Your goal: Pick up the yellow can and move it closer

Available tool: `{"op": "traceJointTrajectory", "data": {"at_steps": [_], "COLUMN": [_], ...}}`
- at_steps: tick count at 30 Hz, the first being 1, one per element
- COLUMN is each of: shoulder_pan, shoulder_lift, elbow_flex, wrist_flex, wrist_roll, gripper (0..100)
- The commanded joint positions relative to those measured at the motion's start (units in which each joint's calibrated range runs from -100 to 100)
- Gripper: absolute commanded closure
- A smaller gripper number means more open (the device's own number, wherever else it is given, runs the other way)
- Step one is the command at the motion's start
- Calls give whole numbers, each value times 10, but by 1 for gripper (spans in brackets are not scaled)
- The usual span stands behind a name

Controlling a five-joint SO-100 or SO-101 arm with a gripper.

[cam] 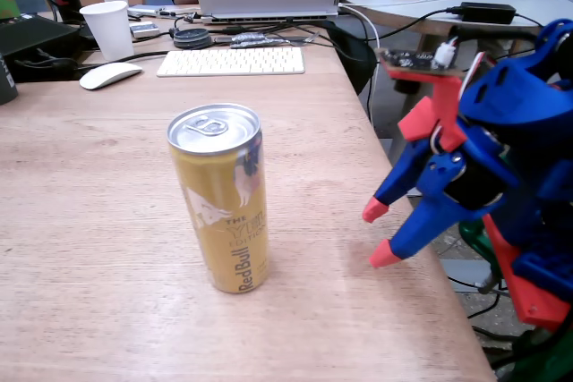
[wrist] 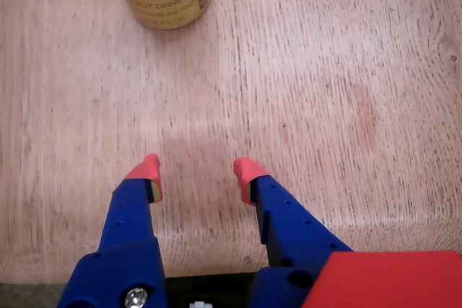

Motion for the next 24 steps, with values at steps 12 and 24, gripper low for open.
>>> {"op": "traceJointTrajectory", "data": {"at_steps": [12,24], "shoulder_pan": [42,-68], "shoulder_lift": [-2,46], "elbow_flex": [-5,-25], "wrist_flex": [-229,-240], "wrist_roll": [-55,-50], "gripper": [78,77]}}
